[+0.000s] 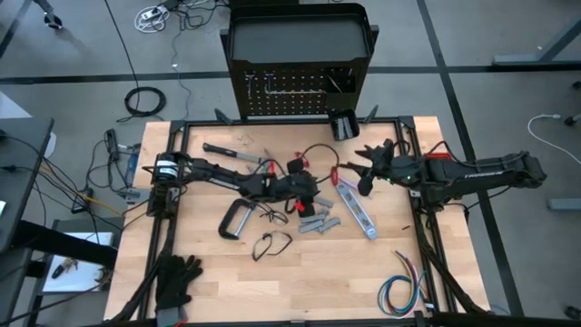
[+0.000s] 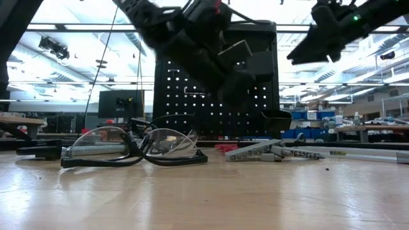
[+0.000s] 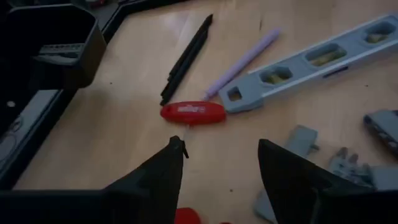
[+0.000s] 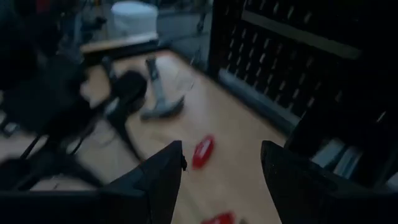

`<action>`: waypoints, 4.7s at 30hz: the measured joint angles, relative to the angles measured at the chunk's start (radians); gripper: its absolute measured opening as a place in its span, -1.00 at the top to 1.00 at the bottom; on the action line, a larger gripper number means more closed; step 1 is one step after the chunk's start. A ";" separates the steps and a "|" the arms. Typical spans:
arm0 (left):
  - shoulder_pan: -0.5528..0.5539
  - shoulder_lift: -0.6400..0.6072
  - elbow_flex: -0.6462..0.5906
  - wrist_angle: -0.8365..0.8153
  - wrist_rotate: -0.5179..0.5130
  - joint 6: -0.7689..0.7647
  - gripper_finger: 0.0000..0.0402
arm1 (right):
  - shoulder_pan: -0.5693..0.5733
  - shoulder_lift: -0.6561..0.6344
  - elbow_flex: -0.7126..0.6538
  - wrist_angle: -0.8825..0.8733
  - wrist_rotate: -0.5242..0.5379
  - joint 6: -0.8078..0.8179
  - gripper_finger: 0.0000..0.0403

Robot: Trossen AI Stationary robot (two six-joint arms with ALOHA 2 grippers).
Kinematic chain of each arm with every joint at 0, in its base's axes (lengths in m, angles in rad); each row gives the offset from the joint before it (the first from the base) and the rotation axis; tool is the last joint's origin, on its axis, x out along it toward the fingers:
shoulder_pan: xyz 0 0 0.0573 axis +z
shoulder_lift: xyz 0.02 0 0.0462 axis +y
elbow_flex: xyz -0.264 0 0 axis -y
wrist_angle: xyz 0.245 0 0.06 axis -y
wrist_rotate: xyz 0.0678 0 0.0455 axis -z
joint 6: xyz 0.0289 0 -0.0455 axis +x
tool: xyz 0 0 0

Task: Hang tools onto peg board
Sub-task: Put the screwdriver bits on the table

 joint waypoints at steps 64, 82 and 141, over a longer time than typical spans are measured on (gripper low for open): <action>0.109 -0.219 -0.432 0.520 0.141 -0.020 -0.01 | -0.659 0.826 0.288 0.214 -0.245 -0.030 -0.04; 0.106 -0.219 -0.432 0.520 0.141 -0.021 -0.01 | -0.663 0.828 0.290 0.138 -0.238 0.188 0.01; 0.259 0.035 -0.274 0.557 0.292 -0.341 -0.01 | -0.649 0.828 0.289 0.123 -0.458 0.072 -0.02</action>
